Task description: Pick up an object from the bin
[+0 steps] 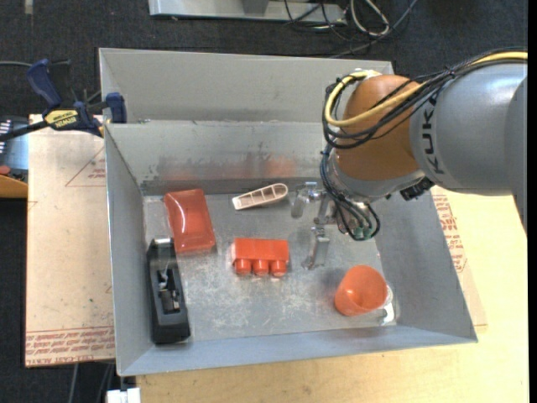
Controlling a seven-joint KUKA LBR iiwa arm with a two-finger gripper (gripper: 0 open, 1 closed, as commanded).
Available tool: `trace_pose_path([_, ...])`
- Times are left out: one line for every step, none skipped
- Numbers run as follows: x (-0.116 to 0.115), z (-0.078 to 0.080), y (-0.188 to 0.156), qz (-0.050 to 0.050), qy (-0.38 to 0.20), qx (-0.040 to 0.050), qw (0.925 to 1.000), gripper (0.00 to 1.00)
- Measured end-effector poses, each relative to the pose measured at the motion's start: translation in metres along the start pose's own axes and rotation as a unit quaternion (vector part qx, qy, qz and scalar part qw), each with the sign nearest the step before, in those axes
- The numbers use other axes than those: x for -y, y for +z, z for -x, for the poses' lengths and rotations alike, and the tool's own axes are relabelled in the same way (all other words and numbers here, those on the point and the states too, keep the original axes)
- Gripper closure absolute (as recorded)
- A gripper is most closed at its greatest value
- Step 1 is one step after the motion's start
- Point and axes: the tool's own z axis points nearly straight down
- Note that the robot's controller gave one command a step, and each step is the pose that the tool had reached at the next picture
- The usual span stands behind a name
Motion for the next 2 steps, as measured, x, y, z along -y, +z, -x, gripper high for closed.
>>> trace_pose_path([0.000,0.000,0.000,0.000,0.000,0.0002,1.0000,0.00])
trace_pose_path([-0.023,0.011,0.069,0.001,-0.050,-0.0006,0.9988,0.00])
